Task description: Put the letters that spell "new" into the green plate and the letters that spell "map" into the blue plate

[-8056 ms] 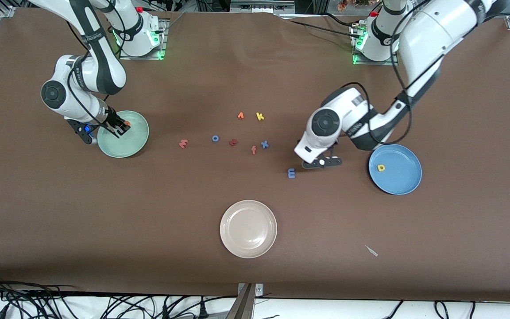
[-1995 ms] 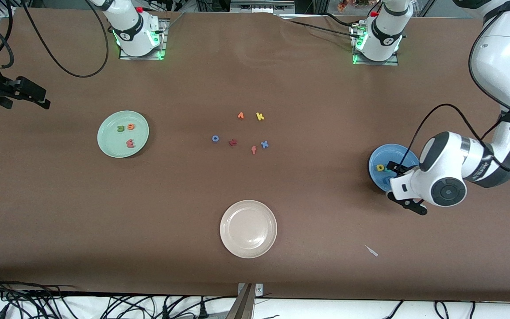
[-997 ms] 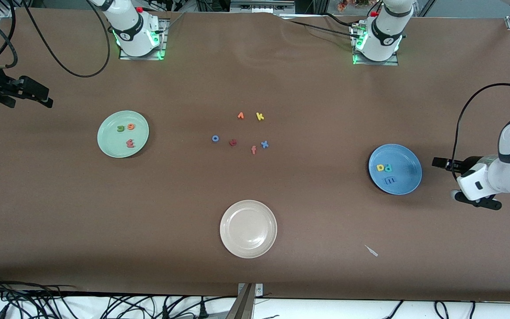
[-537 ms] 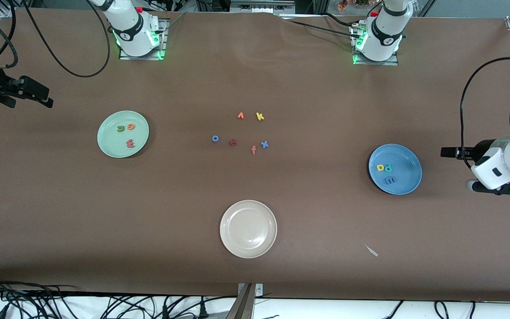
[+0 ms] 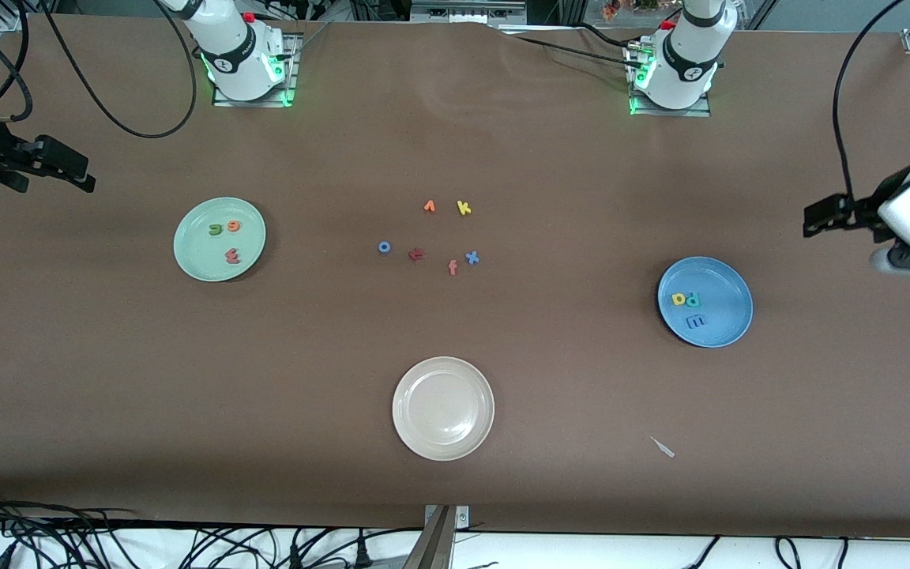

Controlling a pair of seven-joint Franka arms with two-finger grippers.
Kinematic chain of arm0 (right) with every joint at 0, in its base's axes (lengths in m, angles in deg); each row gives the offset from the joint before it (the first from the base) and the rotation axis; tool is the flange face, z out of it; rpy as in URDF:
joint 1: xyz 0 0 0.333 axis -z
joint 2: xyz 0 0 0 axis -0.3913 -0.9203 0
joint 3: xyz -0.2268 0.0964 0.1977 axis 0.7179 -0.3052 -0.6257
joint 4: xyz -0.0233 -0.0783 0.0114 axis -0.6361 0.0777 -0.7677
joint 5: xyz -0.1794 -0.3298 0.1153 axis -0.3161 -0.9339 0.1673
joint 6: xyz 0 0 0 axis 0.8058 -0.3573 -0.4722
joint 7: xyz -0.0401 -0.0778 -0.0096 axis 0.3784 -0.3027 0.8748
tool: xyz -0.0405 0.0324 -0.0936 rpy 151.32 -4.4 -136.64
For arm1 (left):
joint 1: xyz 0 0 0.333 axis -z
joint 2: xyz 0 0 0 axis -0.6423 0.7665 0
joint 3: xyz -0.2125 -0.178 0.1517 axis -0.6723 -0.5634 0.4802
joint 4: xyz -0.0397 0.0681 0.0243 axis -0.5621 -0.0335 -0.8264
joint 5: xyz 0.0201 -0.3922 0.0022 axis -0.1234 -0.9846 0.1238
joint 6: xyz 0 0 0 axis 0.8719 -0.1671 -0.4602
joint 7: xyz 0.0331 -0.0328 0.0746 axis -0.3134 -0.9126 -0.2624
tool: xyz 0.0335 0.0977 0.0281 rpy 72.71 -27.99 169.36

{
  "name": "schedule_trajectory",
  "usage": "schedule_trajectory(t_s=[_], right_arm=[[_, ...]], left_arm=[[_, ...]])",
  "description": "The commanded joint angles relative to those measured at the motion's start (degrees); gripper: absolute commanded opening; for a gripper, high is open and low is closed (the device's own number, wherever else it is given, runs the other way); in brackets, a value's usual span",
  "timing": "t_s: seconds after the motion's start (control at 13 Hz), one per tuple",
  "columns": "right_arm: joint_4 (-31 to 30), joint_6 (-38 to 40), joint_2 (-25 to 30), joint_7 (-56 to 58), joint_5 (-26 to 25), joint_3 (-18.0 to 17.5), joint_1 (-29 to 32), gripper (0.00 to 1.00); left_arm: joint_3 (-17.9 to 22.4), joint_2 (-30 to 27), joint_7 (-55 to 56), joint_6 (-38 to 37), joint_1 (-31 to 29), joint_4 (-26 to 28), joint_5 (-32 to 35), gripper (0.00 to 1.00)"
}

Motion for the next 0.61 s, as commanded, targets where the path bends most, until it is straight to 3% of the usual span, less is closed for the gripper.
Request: schedule_trajectory(t_s=[0.0, 0.31, 0.54], right_arm=[[-0.11, 0.54, 0.6, 0.17, -0.19, 0.43, -0.4, 1.0], [-0.11, 0.54, 0.6, 0.17, -0.19, 0.43, -0.4, 1.0], [-0.11, 0.54, 0.6, 0.17, -0.19, 0.43, -0.4, 1.0]], left_arm=[[0.77, -5.89, 0.02, 0.53, 0.76, 2.72, -1.53, 1.0], [0.68, -6.34, -0.68, 4.38, -1.61, 7.45, -6.52, 1.0], [0.51, -5.91, -0.77, 5.36, -1.26, 8.08, -6.02, 1.0]])
